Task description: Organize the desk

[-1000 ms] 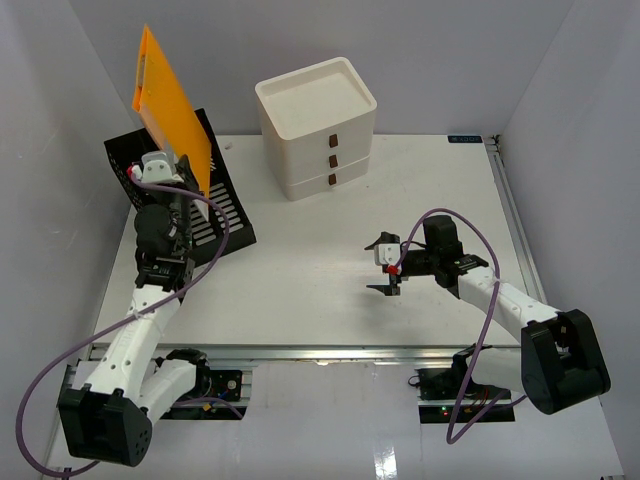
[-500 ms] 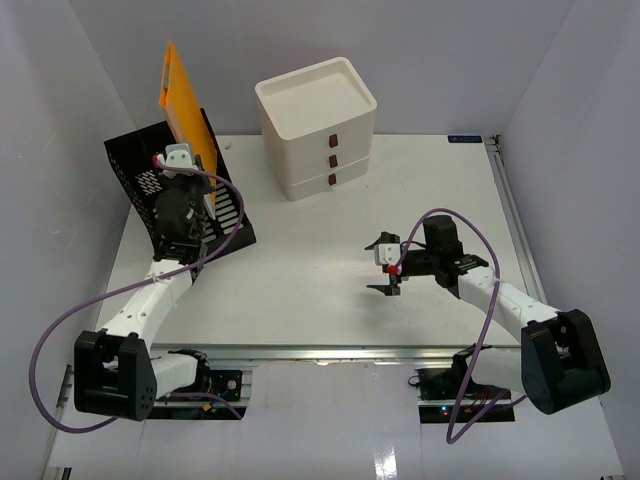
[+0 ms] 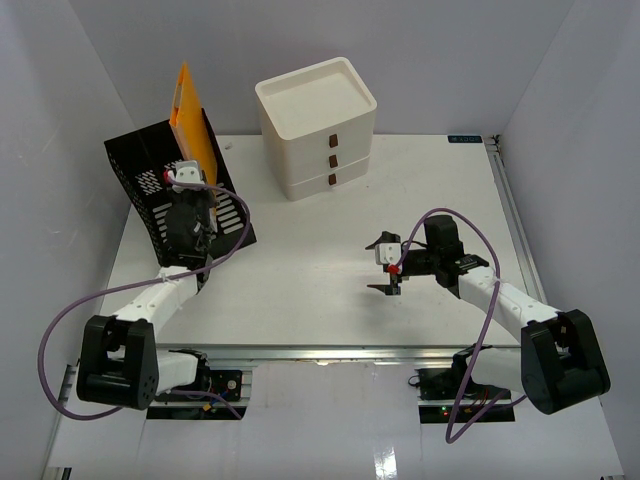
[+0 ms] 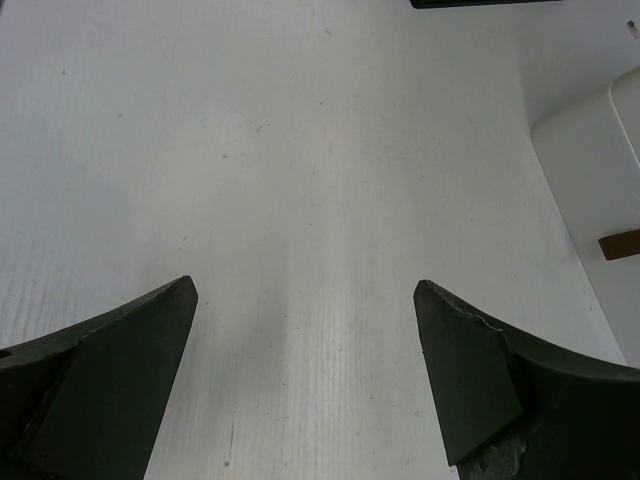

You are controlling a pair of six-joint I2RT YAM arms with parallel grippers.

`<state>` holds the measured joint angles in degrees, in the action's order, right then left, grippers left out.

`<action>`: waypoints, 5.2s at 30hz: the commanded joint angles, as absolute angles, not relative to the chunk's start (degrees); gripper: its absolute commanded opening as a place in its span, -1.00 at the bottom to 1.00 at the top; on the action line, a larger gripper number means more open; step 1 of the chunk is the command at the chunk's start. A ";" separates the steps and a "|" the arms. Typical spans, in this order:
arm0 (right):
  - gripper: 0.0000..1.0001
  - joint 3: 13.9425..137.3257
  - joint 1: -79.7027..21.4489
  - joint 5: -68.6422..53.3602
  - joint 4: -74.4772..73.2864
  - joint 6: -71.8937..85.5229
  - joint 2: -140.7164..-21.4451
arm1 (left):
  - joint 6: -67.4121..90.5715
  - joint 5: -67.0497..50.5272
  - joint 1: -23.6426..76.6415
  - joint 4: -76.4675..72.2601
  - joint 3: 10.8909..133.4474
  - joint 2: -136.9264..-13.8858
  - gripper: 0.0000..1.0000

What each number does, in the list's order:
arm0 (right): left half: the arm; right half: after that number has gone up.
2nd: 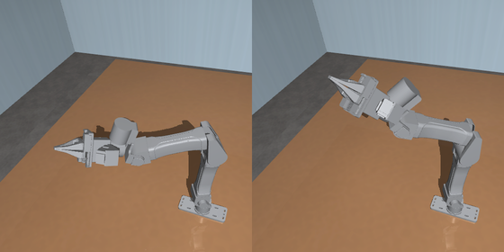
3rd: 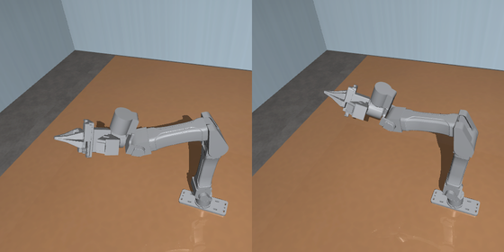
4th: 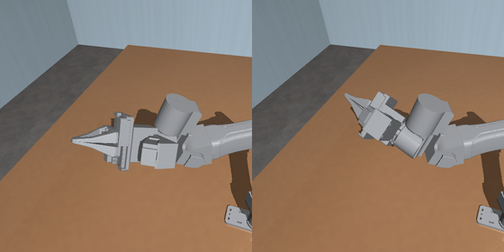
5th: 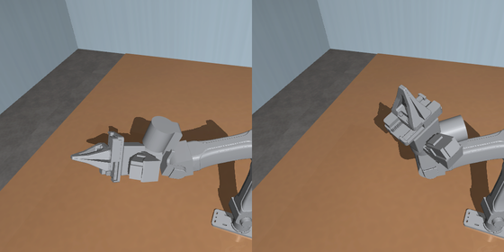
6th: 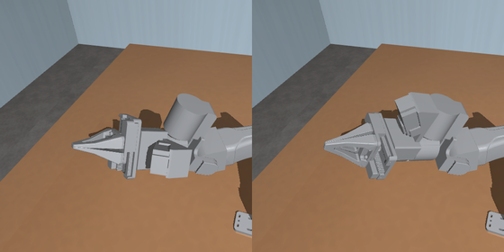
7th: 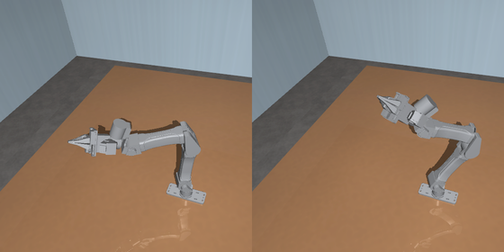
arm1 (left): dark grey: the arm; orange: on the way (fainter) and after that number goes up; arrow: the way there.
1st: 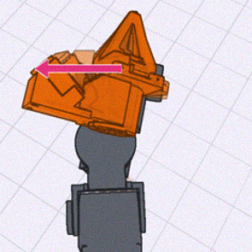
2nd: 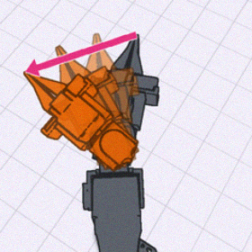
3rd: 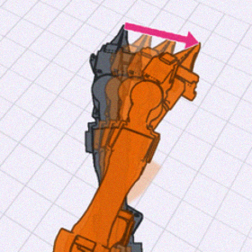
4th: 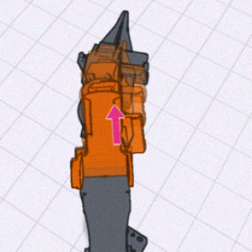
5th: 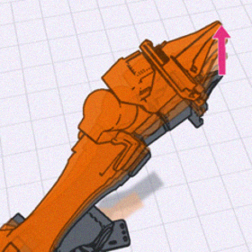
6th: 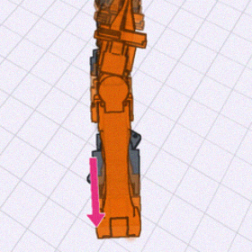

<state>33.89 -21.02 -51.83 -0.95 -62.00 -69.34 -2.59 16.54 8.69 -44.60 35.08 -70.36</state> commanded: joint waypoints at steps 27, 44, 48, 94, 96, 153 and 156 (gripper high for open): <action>0.92 34.37 -22.07 -56.10 0.09 -62.38 -72.57 | 9.39 32.31 9.52 -52.89 35.70 -76.31 -1.00; 0.90 39.11 -36.55 -38.77 8.35 -50.80 -79.98 | 8.43 45.81 13.63 -49.66 44.05 -82.29 -1.00; 0.90 38.67 -35.68 -39.65 8.61 -50.36 -80.07 | 8.09 47.19 13.98 -49.21 45.26 -85.18 -1.00; 0.94 81.61 -48.48 -42.03 -6.51 -78.16 -107.97 | 0.18 28.63 11.87 -33.78 34.46 -58.14 -1.00; 0.93 85.67 -49.91 -40.97 -5.99 -76.07 -111.24 | 0.26 27.87 11.80 -33.32 33.88 -57.32 -1.00; -0.19 98.16 -56.51 -31.77 3.83 -71.96 -131.44 | 1.29 15.48 6.22 -50.08 31.30 -68.50 -1.00; -0.21 97.68 -56.51 -32.29 3.29 -71.91 -131.08 | 0.95 15.00 5.93 -51.18 30.75 -69.62 -1.00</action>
